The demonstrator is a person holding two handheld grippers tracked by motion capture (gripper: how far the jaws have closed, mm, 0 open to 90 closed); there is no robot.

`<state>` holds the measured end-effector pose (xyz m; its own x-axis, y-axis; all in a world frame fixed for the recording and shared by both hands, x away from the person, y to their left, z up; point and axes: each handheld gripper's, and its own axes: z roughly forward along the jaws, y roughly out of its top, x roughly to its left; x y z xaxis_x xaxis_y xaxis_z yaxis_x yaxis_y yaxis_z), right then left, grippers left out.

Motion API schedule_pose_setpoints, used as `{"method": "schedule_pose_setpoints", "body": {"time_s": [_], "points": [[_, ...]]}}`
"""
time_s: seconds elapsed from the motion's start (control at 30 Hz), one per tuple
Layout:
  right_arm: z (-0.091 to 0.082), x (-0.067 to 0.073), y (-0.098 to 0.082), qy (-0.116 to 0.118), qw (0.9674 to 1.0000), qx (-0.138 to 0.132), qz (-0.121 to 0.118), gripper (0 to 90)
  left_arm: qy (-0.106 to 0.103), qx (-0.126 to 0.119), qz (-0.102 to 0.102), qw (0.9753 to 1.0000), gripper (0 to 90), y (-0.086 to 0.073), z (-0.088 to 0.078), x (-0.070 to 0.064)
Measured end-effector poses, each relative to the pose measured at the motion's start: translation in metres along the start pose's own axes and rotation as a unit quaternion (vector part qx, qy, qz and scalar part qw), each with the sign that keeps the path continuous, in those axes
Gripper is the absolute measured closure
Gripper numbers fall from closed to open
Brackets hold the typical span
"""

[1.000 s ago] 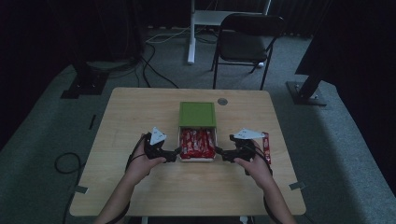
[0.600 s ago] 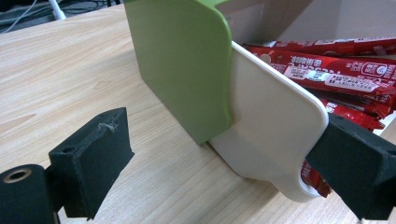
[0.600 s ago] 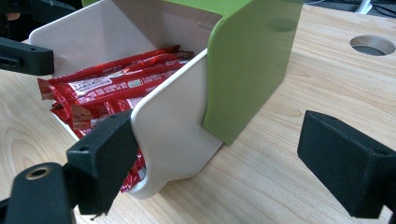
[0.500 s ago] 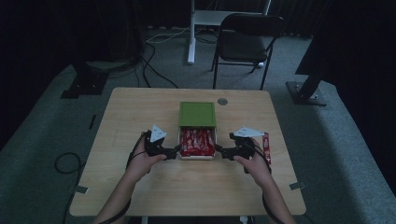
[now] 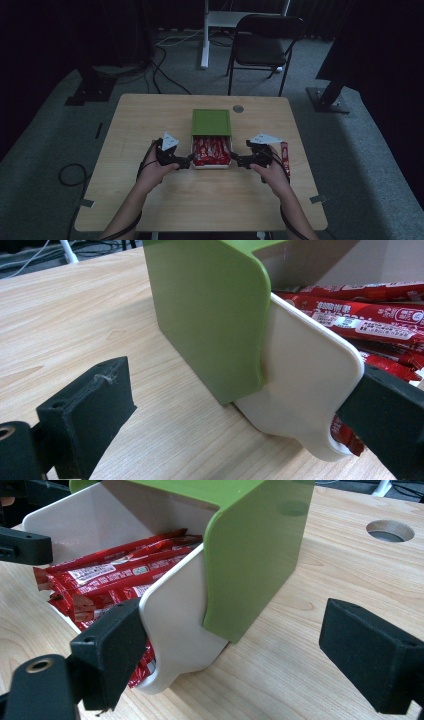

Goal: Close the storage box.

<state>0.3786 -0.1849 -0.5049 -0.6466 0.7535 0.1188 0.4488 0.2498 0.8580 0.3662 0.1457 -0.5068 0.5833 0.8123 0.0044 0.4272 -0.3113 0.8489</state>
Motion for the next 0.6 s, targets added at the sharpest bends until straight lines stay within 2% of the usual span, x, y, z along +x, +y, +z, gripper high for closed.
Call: {"method": "schedule_pose_setpoints", "body": {"time_s": [0.6], "points": [[0.0071, -0.0040, 0.0050, -0.008, 0.9999, 0.000, 0.007, 10.4, 0.009, 0.009, -0.004, 0.9999, 3.7, 0.0067, 0.0087, 0.0063]]}}
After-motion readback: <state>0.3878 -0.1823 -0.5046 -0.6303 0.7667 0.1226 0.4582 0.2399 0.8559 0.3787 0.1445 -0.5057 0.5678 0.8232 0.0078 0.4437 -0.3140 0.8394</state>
